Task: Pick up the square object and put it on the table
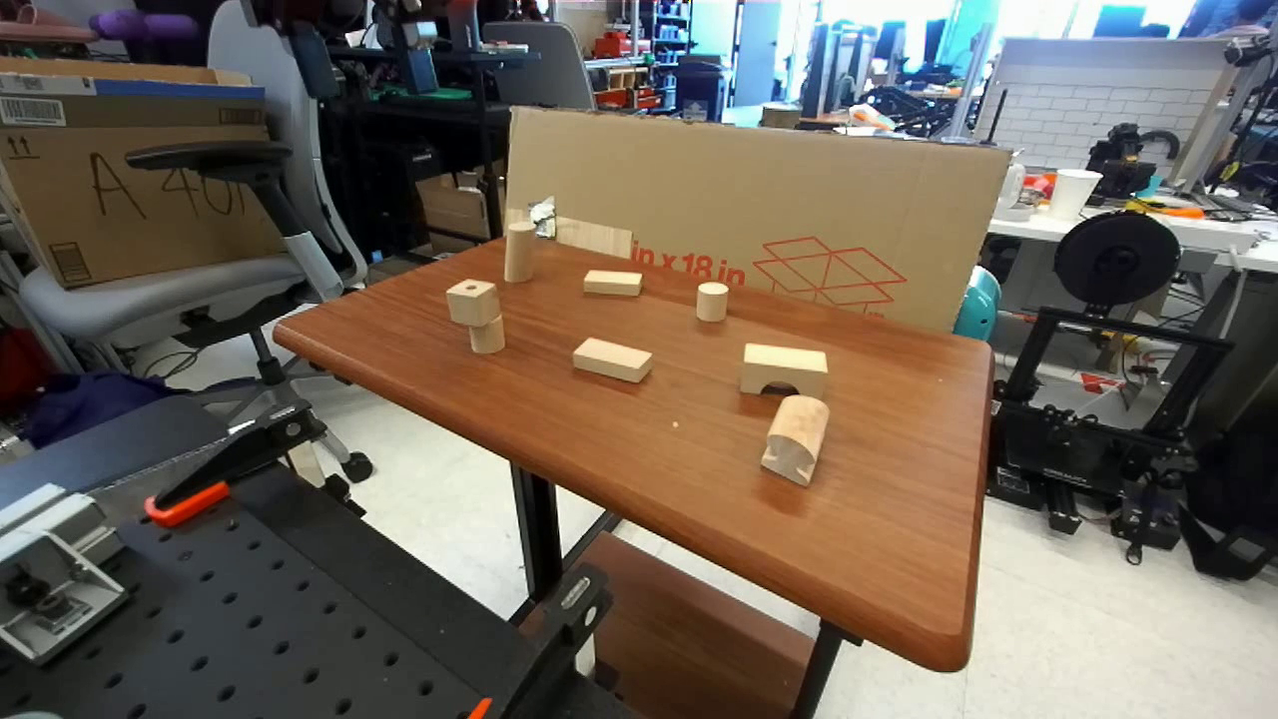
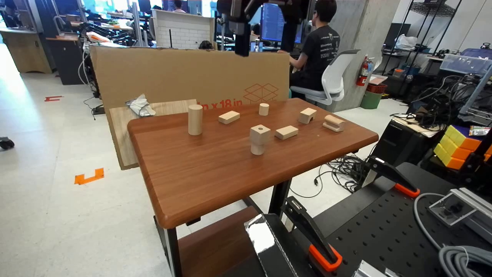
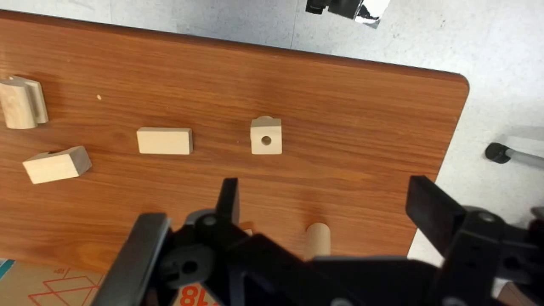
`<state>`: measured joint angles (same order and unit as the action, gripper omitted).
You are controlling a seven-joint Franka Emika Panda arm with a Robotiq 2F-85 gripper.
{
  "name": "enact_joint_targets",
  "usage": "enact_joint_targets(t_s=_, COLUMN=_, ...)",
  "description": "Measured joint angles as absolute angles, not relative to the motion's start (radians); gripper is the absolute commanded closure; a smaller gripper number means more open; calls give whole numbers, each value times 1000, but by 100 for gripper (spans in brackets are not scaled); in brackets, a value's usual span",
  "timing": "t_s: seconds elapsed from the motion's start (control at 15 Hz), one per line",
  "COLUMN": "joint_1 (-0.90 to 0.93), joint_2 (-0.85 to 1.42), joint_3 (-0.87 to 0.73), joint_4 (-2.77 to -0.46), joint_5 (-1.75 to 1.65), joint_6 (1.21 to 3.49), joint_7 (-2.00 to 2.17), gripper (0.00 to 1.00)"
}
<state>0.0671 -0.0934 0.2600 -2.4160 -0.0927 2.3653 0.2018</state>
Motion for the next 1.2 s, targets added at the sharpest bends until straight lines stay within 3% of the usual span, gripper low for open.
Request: enact_joint_targets(t_s=1.2, joint_1=108, joint_2=226, joint_3=160, joint_4=-2271, joint_5=-189, joint_6=2349, joint_7=185, gripper=0)
